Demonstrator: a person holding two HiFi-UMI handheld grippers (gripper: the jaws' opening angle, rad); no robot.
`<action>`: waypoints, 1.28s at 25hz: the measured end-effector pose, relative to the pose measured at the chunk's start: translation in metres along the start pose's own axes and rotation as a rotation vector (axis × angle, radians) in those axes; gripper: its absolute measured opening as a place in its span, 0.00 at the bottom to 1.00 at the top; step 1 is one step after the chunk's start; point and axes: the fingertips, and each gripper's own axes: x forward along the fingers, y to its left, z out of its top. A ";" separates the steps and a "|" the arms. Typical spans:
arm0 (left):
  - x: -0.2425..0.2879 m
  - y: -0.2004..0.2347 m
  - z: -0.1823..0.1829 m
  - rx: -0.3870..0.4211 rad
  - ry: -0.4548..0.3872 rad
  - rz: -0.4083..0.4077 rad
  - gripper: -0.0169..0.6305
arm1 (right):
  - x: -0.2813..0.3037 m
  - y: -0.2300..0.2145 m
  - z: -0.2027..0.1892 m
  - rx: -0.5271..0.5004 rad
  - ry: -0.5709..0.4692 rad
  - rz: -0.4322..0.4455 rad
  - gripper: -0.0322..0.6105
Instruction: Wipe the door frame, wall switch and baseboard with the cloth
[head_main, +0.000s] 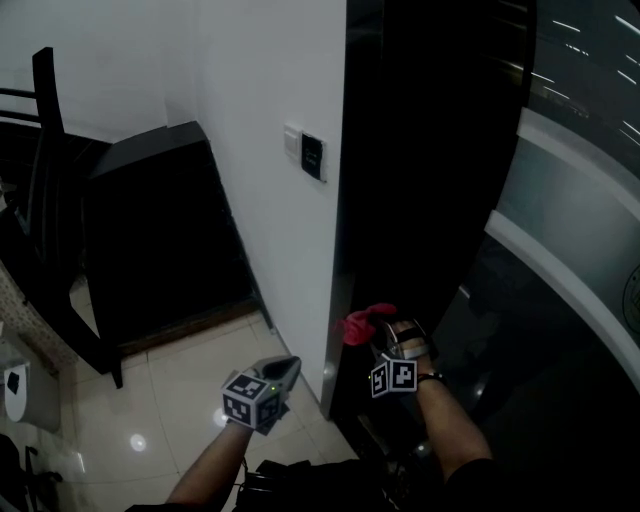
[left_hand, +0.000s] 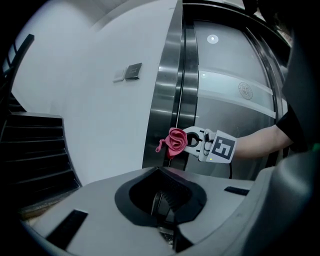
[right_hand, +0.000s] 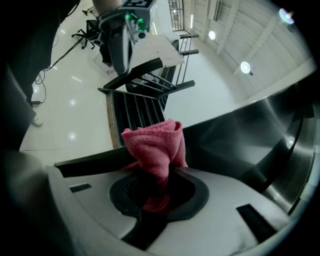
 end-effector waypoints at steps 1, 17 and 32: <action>-0.001 0.000 0.000 0.001 0.000 0.003 0.01 | 0.002 0.006 -0.002 -0.004 0.006 0.015 0.15; 0.002 -0.007 -0.003 -0.028 -0.022 -0.032 0.01 | -0.019 -0.026 -0.017 0.012 0.050 -0.010 0.15; 0.013 -0.018 0.022 -0.039 -0.114 -0.101 0.01 | -0.077 -0.366 -0.021 -0.103 0.154 -0.567 0.15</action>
